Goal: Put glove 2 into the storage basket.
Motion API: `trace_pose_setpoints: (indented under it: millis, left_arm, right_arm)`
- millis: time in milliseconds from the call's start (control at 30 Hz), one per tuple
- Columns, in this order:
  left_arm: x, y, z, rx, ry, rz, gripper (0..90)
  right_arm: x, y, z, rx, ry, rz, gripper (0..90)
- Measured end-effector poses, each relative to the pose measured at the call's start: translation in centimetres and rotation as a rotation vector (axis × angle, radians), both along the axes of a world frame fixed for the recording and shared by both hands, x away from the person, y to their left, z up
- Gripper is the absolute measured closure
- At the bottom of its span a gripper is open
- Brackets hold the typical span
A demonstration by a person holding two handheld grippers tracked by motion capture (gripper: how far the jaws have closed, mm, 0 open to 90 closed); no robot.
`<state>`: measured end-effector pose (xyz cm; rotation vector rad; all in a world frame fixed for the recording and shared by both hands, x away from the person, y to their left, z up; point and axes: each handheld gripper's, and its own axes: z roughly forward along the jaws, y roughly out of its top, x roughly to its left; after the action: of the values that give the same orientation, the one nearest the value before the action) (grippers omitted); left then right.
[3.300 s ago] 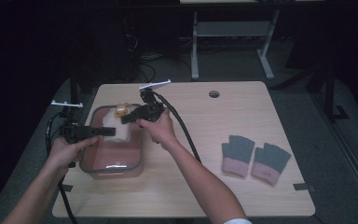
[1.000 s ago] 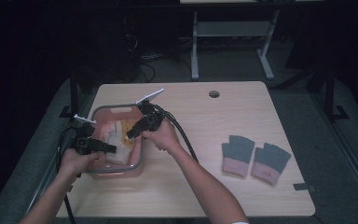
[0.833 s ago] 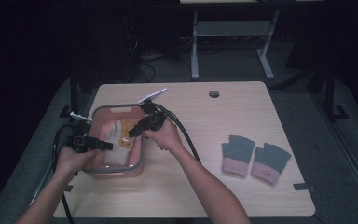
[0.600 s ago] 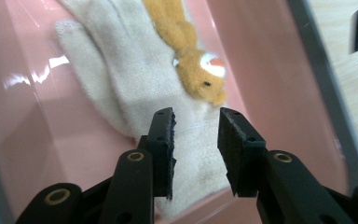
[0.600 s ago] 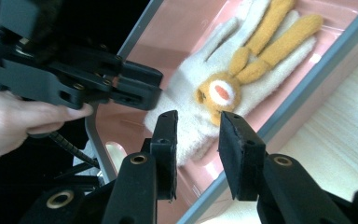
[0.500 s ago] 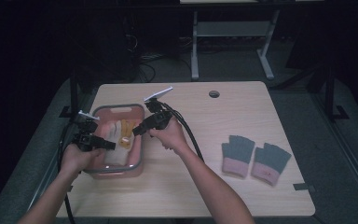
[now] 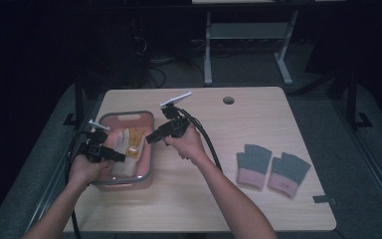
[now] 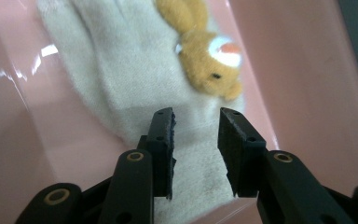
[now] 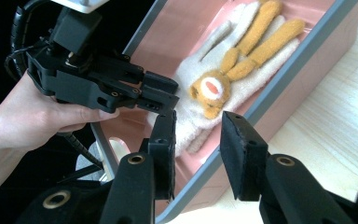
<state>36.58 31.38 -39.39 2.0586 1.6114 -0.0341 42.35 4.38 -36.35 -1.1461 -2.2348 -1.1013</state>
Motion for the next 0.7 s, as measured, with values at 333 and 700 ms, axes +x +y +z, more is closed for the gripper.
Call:
trace_pose_setpoints:
  millis: [333, 700]
  left_arm:
    - [-0.6, -0.1, 1.8, -0.113, -0.091, -0.019, 56.9]
    - [-0.7, -1.2, 2.8, -0.162, -0.115, -0.043, 55.1]
  right_arm:
    - [-0.3, -1.5, 0.6, 0.014, -0.015, -0.021, 63.9]
    - [-0.4, -3.1, 0.5, 0.033, -0.010, -0.041, 63.4]
